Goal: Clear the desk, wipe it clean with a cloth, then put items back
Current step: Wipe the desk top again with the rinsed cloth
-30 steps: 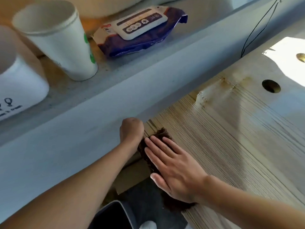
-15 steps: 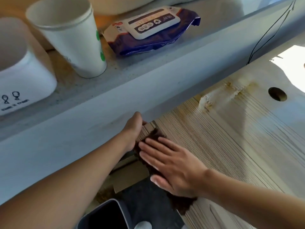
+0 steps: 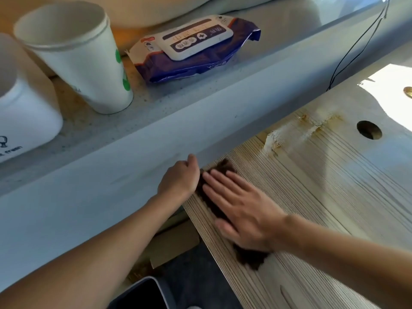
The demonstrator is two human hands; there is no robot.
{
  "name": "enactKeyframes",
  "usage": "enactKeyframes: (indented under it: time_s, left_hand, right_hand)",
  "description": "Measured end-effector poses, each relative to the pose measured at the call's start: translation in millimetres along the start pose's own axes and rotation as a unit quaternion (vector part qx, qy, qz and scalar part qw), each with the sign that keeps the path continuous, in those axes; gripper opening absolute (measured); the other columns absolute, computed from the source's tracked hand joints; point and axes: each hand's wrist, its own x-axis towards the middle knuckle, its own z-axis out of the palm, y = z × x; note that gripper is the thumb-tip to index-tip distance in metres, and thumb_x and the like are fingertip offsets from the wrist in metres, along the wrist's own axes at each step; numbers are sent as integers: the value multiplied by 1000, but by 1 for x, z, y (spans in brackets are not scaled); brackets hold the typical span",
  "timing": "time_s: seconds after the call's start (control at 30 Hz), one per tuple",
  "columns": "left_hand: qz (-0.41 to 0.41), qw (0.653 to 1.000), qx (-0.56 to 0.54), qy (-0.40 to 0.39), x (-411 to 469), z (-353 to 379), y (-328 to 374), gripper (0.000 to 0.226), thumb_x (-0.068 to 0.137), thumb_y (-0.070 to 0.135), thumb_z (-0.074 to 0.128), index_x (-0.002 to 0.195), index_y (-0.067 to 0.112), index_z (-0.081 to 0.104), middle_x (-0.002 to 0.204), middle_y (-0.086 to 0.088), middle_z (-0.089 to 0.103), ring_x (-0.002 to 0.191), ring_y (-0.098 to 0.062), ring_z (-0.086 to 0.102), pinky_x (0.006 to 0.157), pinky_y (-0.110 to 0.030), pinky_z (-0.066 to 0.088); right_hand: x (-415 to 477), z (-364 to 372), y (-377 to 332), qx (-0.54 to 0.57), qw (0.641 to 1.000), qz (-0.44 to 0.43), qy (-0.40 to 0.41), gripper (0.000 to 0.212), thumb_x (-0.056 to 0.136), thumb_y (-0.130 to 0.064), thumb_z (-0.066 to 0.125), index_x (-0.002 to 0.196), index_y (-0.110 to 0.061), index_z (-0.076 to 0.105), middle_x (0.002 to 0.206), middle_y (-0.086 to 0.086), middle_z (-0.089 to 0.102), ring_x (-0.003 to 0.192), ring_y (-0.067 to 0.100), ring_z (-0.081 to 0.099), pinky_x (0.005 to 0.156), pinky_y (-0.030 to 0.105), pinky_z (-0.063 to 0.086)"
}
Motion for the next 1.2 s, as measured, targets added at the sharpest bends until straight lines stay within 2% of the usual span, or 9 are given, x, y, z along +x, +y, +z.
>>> enactKeyframes:
  time_s: [0.13,0.27,0.37,0.5,0.63,0.73,0.9,1.07,1.2]
  left_hand:
    - [52,995,82,36,2,8,9,68,103,51,14,76,12,63,86,-14,69,75,-28,61,68,-36,46]
    - [88,987,86,102,0,16,14,69,101,52,10,74,17,63,80,-5,68,78,-27,65,72,-38,52]
    - [124,984,52,114,-7,14,10,62,102,49,14,59,22,48,62,3,56,63,-21,57,60,-33,42]
    - [126,984,33,120,-9,10,13,66,102,48,14,79,15,67,75,3,66,69,-14,58,63,-31,43]
    - [121,987,46,96,-6,12,12,53,104,43,20,66,22,51,67,4,57,69,-18,58,58,-30,36]
    - [105,987,85,90,-5,12,14,53,104,44,16,63,23,43,68,-2,57,72,-27,59,64,-36,45]
    - [103,985,103,90,-6,13,15,54,103,45,15,82,18,57,81,-7,65,75,-29,59,67,-36,45]
    - [102,983,125,91,-8,11,19,54,102,45,17,70,20,53,70,0,57,71,-27,55,64,-35,40]
    - [102,982,125,103,-5,13,18,52,101,47,16,70,22,50,72,-1,56,71,-26,54,66,-36,44]
  right_hand:
    - [-20,6,-38,30,998,52,36,65,104,-52,22,144,-7,47,162,15,20,153,27,9,119,45,10]
    - [2,12,-46,44,986,146,71,68,105,-52,19,154,-5,30,162,13,21,153,25,10,119,44,13]
    - [-11,17,-37,23,998,42,28,69,105,-53,20,156,-7,22,164,12,15,154,24,3,120,44,8]
    - [-8,7,4,12,995,-103,-16,61,106,-46,18,159,-18,11,166,4,7,153,16,-7,123,39,-2]
    - [38,-1,56,29,998,50,9,62,103,-48,8,160,-23,8,166,0,6,153,12,-7,124,36,-4]
    - [53,-1,68,13,992,125,20,63,103,-49,10,159,-21,16,166,1,13,153,14,-1,125,37,0]
    - [4,1,30,6,1000,-29,-9,64,104,-47,20,159,-17,10,166,4,5,154,18,-5,124,42,2]
    - [-38,6,17,4,980,-191,-59,60,105,-42,25,159,-20,14,167,-2,5,153,14,-7,124,41,5]
    - [0,0,57,52,995,-82,-37,59,103,-43,17,159,-26,14,166,-4,10,153,11,-3,125,39,2]
